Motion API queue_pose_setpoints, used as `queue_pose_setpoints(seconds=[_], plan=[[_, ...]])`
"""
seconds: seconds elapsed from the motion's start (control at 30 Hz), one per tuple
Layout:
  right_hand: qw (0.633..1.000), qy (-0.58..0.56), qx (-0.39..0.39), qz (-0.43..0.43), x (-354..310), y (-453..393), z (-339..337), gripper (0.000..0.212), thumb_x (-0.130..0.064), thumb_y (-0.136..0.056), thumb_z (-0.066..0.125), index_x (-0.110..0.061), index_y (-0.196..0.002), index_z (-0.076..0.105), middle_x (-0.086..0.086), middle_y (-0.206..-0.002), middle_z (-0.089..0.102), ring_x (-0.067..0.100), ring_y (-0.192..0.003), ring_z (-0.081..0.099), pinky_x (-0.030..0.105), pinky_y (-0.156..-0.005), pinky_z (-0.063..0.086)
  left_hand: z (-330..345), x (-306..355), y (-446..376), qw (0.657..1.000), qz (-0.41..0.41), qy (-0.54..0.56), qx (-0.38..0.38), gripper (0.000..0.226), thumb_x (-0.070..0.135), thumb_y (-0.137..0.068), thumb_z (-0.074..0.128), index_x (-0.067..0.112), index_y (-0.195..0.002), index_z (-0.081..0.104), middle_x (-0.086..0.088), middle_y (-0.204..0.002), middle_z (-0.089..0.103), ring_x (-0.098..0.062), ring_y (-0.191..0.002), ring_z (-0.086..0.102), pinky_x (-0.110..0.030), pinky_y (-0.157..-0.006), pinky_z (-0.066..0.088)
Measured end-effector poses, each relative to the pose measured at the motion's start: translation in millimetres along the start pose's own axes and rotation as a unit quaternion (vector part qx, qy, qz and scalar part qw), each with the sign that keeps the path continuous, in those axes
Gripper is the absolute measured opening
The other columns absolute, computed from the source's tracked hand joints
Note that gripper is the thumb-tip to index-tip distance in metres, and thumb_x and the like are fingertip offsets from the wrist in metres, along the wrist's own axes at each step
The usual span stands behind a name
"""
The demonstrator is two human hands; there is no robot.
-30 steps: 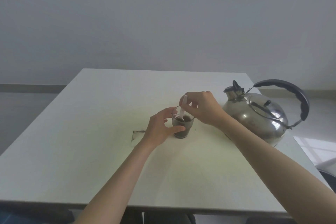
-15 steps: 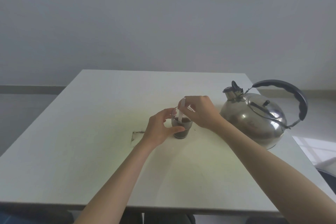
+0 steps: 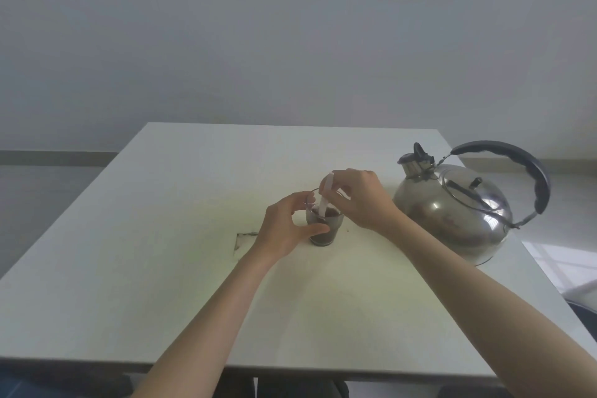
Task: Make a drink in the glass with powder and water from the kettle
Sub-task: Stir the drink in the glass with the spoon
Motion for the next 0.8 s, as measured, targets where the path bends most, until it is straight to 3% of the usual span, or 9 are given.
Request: queue_pose_setpoints(seconds=[0.17, 0.27, 0.47, 0.6, 0.8], plan=[[0.999, 0.025, 0.022, 0.007, 7.7, -6.1, -2.7, 0.02, -0.026, -0.087, 0.048, -0.022, -0.075, 0.064, -0.02, -0.063, 0.058, -0.002, -0.06, 0.047, 0.009, -0.057, 0.029, 0.0, -0.8, 0.0, 1.0, 0.0, 0.004, 0.0, 0.053, 0.022, -0.06, 0.086, 0.032, -0.103, 0.057, 0.012, -0.103, 0.065, 0.023, -0.087, 0.055, 0.004, -0.079, 0.037], [0.999, 0.039, 0.029, 0.022, 16.5, -0.3, -9.5, 0.017, -0.023, -0.087, 0.052, -0.022, -0.076, 0.065, -0.018, -0.064, 0.059, 0.004, -0.054, 0.045, 0.011, -0.054, 0.027, -0.3, -0.8, 0.3, 1.0, 0.001, 0.002, 0.003, 0.052, 0.022, -0.06, 0.086, 0.034, -0.101, 0.056, 0.012, -0.104, 0.065, 0.024, -0.087, 0.055, 0.004, -0.079, 0.037], [0.999, -0.019, 0.023, 0.032, 6.9, 6.8, -2.9, 0.018, -0.017, -0.084, 0.056, -0.027, -0.069, 0.06, -0.017, -0.059, 0.057, 0.005, -0.054, 0.045, 0.013, -0.052, 0.032, 0.3, -1.9, -0.2, 1.0, -0.003, 0.007, 0.002, 0.055, 0.021, -0.06, 0.086, 0.026, -0.108, 0.06, 0.009, -0.105, 0.066, 0.009, -0.094, 0.058, 0.005, -0.079, 0.036], [0.997, -0.044, 0.032, 0.046, 2.0, 0.5, 1.1, 0.018, -0.014, -0.084, 0.056, -0.023, -0.069, 0.06, -0.013, -0.059, 0.06, 0.0, -0.054, 0.049, 0.011, -0.054, 0.031, 0.0, -1.3, -0.2, 1.0, -0.002, 0.004, 0.0, 0.057, 0.022, -0.06, 0.086, 0.024, -0.111, 0.06, 0.01, -0.106, 0.065, 0.018, -0.093, 0.054, 0.005, -0.079, 0.036], [0.994, -0.032, 0.073, 0.081, 22.0, 4.6, -9.1, 0.022, -0.018, -0.086, 0.055, -0.027, -0.066, 0.057, -0.003, -0.071, 0.07, 0.006, -0.05, 0.046, 0.021, -0.055, 0.033, -0.2, 0.8, 1.0, 1.0, 0.0, 0.007, 0.006, 0.054, 0.019, -0.061, 0.085, 0.028, -0.106, 0.058, 0.008, -0.106, 0.065, 0.014, -0.094, 0.056, 0.004, -0.079, 0.037]])
Point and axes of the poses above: each hand's wrist, its own y-axis away from the middle knuckle, its own z-axis out of the palm, x = y × z, the point moved 4 cm from there along -y, towards the middle knuckle
